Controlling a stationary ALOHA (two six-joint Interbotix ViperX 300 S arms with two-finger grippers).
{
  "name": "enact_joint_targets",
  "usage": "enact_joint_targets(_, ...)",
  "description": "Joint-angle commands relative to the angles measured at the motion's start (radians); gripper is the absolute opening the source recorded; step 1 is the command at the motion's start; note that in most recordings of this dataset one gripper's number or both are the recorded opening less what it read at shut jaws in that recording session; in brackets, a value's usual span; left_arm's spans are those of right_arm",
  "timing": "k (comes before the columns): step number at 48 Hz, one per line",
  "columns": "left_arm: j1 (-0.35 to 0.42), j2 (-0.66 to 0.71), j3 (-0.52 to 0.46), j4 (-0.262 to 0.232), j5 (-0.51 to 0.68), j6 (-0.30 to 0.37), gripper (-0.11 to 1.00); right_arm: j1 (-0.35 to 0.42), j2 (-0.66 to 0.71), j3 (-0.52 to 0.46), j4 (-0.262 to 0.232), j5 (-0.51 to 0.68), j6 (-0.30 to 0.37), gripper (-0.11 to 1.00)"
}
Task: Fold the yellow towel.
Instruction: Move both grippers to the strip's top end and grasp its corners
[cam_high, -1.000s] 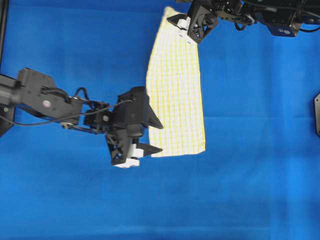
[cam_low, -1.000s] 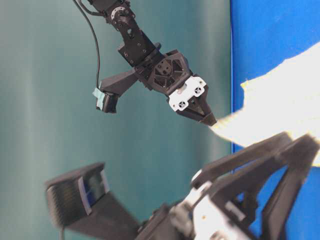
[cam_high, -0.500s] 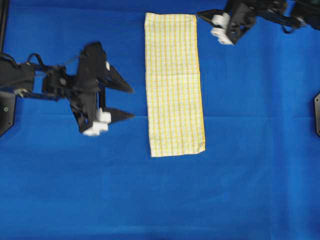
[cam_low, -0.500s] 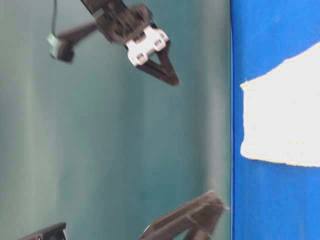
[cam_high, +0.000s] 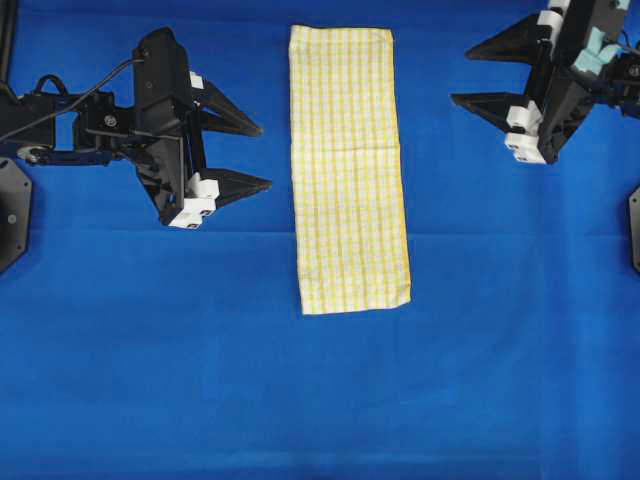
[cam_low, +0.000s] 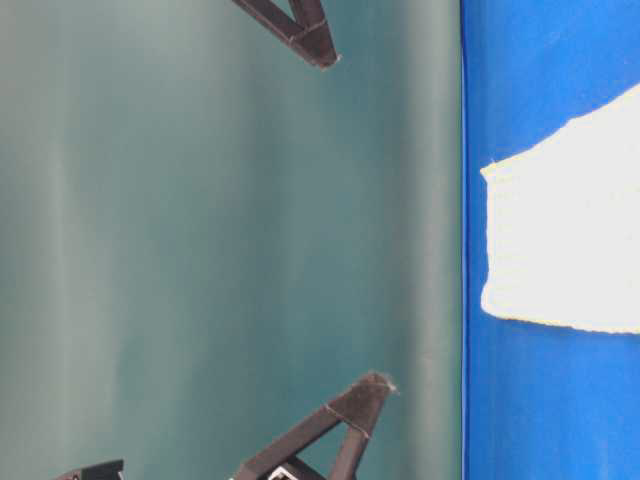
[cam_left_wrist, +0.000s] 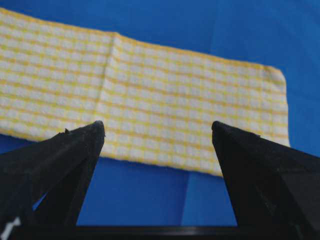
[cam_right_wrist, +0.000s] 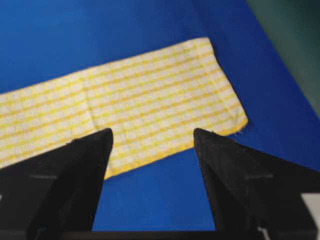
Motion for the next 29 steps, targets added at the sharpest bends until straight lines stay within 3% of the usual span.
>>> enact_joint_targets(1, 0.021, 0.003, -0.009, 0.002, -0.032, 0.002, 0.84, 0.000, 0.005, -0.011, 0.005, -0.021, 0.002, 0.68)
enact_joint_targets(17, 0.210, 0.132, -0.029, 0.002, -0.173, 0.005, 0.90, -0.115, 0.230, -0.109, 0.003, -0.095, 0.000, 0.78)
enact_joint_targets(29, 0.339, 0.322, -0.083, 0.003, -0.262, 0.006, 0.91, -0.183, 0.460, -0.230, 0.003, -0.137, 0.000, 0.78)
